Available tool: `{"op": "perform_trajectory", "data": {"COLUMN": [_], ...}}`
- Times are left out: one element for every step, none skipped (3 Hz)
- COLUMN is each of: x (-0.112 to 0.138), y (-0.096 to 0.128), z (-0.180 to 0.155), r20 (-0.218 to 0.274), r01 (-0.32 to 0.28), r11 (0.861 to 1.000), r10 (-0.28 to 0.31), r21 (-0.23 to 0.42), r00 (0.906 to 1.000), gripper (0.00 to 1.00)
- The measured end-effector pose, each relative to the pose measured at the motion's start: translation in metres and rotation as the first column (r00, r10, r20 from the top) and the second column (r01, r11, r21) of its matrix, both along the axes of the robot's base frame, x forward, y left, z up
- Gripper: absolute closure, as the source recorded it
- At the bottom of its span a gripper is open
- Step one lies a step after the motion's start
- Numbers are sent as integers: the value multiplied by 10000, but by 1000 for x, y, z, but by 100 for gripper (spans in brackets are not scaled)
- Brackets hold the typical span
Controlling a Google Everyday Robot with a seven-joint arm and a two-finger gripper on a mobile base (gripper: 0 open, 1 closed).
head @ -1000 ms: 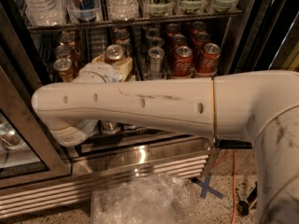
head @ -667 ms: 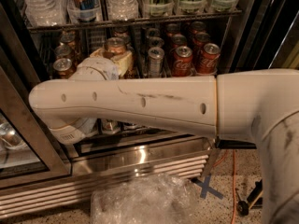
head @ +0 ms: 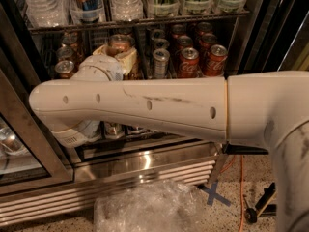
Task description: Pick orange can from middle shelf of fridge
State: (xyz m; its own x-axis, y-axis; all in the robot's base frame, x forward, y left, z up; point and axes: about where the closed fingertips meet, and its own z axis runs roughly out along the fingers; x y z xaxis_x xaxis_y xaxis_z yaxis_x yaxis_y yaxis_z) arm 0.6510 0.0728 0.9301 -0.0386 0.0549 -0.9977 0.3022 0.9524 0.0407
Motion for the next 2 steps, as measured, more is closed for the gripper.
{"op": "perform_trajectory", "data": {"x": [-6, -9], "y": [-8, -12], "z": [8, 12], "r20": [87, 129], "r01": [112, 161], "r11": [9999, 9998], "r10": [-111, -160], "r21": [-62, -90], "r00": [9999, 9998], "gripper": [100, 100]}}
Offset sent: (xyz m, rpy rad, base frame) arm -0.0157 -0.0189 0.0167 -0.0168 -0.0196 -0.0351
